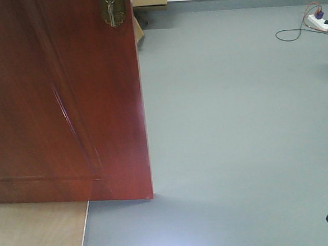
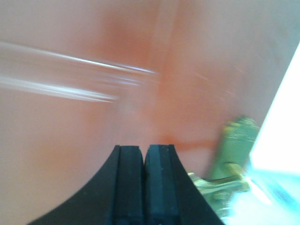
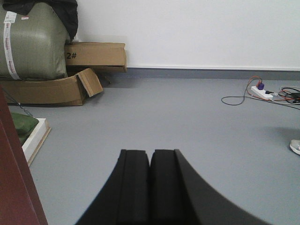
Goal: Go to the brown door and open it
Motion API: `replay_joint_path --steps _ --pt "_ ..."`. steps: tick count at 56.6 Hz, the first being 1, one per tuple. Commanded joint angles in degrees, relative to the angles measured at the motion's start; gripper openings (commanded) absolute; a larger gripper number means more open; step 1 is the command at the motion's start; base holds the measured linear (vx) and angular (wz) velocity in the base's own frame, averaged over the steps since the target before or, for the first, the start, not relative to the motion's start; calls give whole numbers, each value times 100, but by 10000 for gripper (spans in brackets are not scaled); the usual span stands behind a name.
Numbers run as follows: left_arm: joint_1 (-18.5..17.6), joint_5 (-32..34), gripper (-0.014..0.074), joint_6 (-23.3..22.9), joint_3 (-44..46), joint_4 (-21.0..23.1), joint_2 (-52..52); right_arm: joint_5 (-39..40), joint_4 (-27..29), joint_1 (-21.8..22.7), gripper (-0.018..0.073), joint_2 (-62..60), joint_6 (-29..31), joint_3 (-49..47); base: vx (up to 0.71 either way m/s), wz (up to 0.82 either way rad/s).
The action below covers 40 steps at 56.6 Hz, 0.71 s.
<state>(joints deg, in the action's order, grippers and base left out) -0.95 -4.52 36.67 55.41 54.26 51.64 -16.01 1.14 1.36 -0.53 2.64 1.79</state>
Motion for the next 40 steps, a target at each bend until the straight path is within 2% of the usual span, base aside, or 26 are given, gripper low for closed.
replay_joint_path --steps 1,5,11,19,27,33,40 --pt "-15 702 -3 -16 -613 -21 -819 468 -35 39 0 -77 31 35 0 0" --pt "-15 718 -3 -214 -1071 -403 -1359 468 -35 39 0 -77 31 35 0 0" --pt "-15 568 -3 -1024 -1749 -1640 -1974 468 -35 39 0 -77 31 35 0 0" --pt "-11 542 -3 -2798 -2609 -3739 -2648 468 -35 39 0 -77 31 35 0 0" --pt "-11 655 -3 -4328 -3347 -5221 -3168 468 -35 39 0 -77 31 35 0 0" --pt "-11 728 -3 -5013 -3812 -5798 -3554 468 -35 39 0 -77 31 35 0 0" --pt "-11 787 -3 -5110 -4325 -5768 -4009 468 -35 39 0 -77 31 35 0 0"
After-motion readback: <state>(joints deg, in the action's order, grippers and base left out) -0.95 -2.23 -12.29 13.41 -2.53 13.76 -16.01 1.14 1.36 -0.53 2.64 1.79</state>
